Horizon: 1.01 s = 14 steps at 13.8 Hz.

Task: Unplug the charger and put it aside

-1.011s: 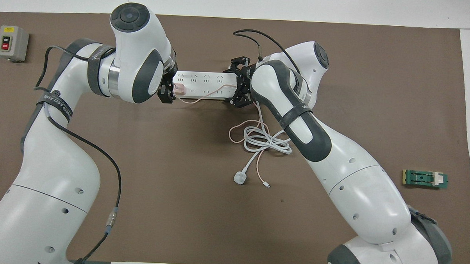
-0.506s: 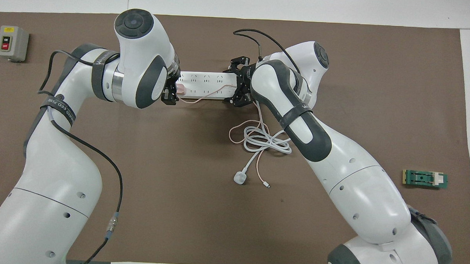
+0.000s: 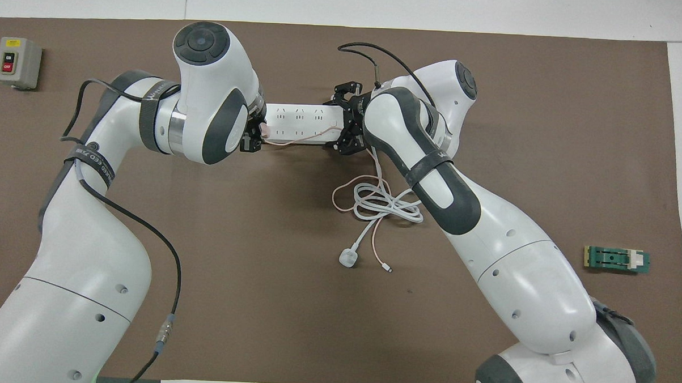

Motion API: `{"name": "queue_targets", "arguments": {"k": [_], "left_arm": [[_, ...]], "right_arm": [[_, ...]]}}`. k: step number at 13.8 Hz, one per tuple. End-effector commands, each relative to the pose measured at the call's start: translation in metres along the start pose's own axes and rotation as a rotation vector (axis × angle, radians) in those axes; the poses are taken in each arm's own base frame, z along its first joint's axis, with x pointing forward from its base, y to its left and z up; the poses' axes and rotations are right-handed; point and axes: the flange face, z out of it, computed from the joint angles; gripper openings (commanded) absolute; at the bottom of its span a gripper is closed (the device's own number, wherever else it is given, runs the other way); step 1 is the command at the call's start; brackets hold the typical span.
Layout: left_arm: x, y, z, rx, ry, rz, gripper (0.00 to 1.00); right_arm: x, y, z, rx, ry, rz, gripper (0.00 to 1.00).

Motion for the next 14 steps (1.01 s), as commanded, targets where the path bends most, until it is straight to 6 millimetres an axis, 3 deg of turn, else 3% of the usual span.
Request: {"name": "queue_targets", "arguments": {"k": [1, 9, 14], "left_arm": [[0.0, -0.014, 0.0, 0.014, 0.007, 0.006, 0.0], [0.006, -0.016, -0.014, 0.031, 0.035, 0.04, 0.0], [0.013, -0.03, -0.062, 0.048, 0.022, 0.096, 0.0]], "right_arm": [[0.006, 0.003, 0.017, 0.028, 0.034, -0.067, 0.47], [0.006, 0.003, 0.017, 0.029, 0.032, -0.065, 0.48], [0.006, 0.003, 0.017, 0.029, 0.032, -0.065, 0.48]]}}
